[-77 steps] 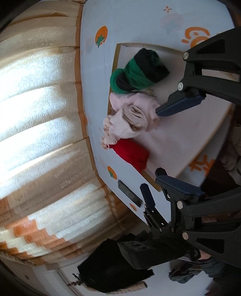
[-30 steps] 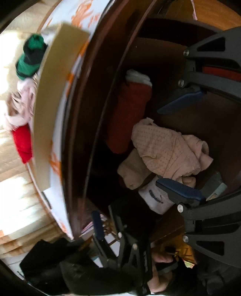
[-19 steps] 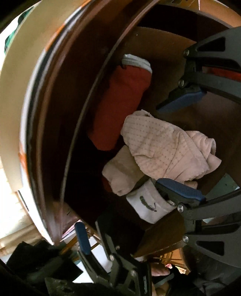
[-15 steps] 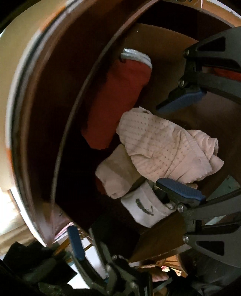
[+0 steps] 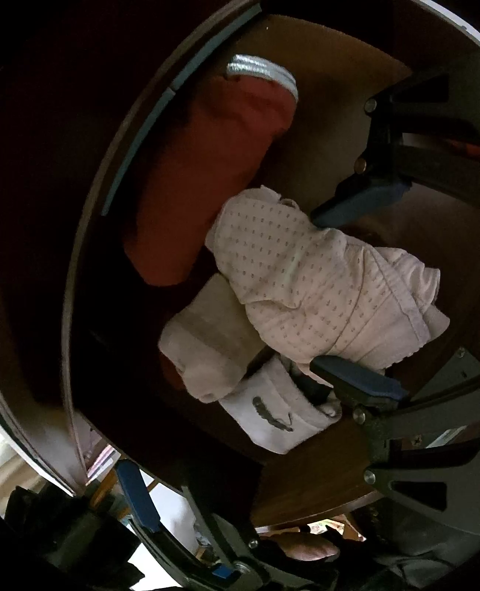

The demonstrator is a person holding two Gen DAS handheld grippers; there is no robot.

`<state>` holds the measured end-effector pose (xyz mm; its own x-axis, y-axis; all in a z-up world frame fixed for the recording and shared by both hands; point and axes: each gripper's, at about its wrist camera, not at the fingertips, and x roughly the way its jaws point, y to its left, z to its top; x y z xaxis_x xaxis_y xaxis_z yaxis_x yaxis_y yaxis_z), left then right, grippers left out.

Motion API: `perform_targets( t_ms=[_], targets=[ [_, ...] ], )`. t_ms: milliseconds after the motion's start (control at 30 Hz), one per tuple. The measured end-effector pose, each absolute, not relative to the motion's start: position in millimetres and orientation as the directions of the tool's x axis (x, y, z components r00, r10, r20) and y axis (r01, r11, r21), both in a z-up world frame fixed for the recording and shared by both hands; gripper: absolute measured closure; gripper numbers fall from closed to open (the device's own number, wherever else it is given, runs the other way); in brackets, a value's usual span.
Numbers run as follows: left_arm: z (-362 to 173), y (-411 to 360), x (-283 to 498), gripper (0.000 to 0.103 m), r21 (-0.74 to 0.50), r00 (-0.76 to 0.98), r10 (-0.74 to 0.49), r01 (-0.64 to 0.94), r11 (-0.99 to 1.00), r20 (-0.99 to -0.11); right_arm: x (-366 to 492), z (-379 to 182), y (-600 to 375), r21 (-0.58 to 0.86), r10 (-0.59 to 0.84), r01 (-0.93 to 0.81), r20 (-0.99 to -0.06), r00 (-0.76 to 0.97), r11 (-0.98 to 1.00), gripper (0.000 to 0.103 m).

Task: Take underwear out of drawer
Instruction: 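Grasp the dotted beige underwear with the right gripper while the left gripper reaches for beige socks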

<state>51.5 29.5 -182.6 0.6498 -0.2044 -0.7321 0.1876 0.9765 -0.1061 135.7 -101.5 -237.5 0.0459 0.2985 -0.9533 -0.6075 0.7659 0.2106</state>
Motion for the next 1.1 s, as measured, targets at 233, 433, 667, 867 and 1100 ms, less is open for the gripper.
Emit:
perform_targets(
  t_ms=[233,433,667,867,1100],
  targets=[
    [-184.8,25.0,54.9,0.015,-0.105,0.636,-0.21,0.199,0.974,-0.743,136.1,-244.4,-95.0,0.248,0.309,-0.617,-0.951,-0.009,0.747,0.034],
    [-184.7,22.8,56.5,0.015,-0.109,0.629,-0.214,0.201,0.973,-0.747,126.7,-240.5,-99.3,0.271,0.352,-0.643,-0.936,-0.002,0.716,0.058],
    [-184.5,12.8,60.1,0.015,-0.088,0.606,-0.22,0.239,0.967,-0.765,116.9,-226.9,-134.3,0.29,0.415,-0.641,-0.908,0.049,0.711,0.067],
    [-186.3,-14.3,65.2,0.017,-0.026,0.567,-0.214,0.321,0.947,-0.796,117.5,-218.5,-162.5,0.298,0.445,-0.604,-0.889,0.106,0.739,0.069],
    [-195.4,-34.8,78.6,0.019,0.004,0.51,-0.197,0.366,0.931,-0.837,119.7,-215.4,-171.5,0.301,0.458,-0.58,-0.877,0.142,0.757,0.069]
  ],
)
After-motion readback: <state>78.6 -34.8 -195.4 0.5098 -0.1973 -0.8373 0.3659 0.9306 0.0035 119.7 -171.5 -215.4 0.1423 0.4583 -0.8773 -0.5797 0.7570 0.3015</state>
